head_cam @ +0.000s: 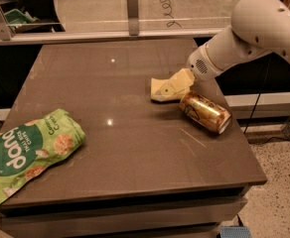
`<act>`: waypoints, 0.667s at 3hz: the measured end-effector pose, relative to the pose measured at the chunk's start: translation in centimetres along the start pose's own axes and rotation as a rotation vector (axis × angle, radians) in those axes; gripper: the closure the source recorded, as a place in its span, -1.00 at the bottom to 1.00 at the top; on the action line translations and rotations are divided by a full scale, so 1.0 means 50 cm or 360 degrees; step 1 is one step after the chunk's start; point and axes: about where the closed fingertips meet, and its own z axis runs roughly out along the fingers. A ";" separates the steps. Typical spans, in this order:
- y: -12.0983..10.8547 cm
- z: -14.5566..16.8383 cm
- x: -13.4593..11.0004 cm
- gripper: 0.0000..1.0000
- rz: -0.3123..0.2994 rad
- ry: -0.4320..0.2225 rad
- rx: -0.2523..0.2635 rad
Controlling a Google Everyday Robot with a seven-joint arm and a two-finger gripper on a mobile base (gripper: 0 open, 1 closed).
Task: Move sponge near orange can
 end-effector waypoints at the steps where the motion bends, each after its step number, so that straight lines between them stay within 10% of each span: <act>1: -0.029 -0.030 -0.007 -1.00 -0.0001 -0.0031 0.0065; 2: -0.065 -0.091 -0.005 -1.00 -0.0039 -0.0136 0.0190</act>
Offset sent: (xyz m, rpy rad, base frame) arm 0.0226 -0.0964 0.0674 -0.0054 -0.2985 -0.1413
